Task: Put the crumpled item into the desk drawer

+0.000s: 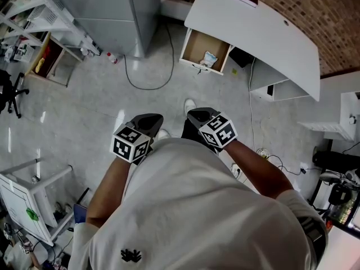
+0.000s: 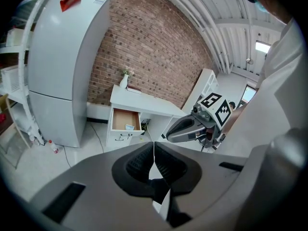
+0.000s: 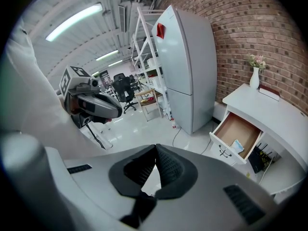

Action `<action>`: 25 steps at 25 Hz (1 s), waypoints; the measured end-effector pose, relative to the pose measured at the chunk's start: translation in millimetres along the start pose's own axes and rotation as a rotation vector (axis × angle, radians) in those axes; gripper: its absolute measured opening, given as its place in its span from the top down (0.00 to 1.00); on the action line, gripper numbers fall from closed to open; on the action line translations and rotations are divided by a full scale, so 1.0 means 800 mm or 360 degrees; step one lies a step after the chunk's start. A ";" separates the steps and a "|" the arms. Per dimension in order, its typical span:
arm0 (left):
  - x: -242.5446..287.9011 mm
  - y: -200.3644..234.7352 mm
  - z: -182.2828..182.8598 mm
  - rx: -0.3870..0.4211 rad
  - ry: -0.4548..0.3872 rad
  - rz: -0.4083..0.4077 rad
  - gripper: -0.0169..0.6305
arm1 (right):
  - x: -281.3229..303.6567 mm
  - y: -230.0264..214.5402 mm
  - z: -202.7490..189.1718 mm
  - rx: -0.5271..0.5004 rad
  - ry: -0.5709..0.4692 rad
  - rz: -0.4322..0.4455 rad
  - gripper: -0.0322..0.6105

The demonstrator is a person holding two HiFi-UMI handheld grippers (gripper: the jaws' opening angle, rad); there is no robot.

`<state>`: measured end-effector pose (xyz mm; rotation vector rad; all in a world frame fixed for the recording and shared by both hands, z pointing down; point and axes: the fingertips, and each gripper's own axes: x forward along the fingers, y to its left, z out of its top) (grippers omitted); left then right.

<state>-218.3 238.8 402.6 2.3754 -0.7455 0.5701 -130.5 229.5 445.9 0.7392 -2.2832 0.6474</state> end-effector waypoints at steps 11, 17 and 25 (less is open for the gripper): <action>0.012 -0.010 0.003 0.0010 0.0033 -0.0029 0.94 | -0.010 -0.007 -0.008 0.0023 -0.0008 -0.0018 0.91; 0.027 -0.007 0.000 -0.0004 0.0067 -0.0033 0.94 | -0.008 -0.017 -0.012 0.0027 -0.0007 -0.0008 0.91; 0.060 -0.004 0.013 -0.0002 0.0094 -0.0042 0.94 | -0.008 -0.054 -0.013 0.0030 -0.0006 -0.0012 0.91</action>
